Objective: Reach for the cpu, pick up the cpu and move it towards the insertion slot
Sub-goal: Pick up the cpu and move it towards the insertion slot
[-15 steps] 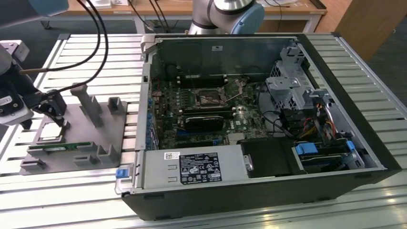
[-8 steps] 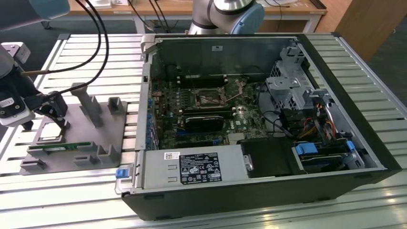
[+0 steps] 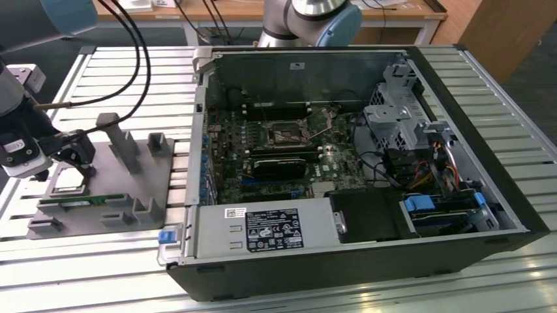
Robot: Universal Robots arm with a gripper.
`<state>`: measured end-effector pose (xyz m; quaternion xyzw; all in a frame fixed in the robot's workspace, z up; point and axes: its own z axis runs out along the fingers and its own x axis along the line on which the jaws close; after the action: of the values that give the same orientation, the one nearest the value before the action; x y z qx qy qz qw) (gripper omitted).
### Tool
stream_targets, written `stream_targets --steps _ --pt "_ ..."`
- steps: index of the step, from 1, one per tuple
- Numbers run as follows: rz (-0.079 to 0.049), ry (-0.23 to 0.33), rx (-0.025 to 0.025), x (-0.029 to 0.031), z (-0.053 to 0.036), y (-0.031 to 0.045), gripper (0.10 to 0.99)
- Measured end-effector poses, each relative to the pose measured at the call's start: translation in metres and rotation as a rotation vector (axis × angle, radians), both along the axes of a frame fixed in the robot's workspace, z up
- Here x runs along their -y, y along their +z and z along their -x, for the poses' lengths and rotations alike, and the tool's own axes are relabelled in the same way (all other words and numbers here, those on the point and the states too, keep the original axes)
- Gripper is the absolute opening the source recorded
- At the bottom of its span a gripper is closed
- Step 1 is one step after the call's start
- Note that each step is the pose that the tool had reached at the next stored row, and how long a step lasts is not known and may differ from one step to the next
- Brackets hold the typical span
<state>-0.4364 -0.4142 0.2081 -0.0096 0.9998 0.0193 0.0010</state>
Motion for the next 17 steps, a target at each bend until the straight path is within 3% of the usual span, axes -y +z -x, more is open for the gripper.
stream_targets --steps 17 --pt "0.000 0.000 0.0001 -0.0003 0.0037 -0.0142 0.753"
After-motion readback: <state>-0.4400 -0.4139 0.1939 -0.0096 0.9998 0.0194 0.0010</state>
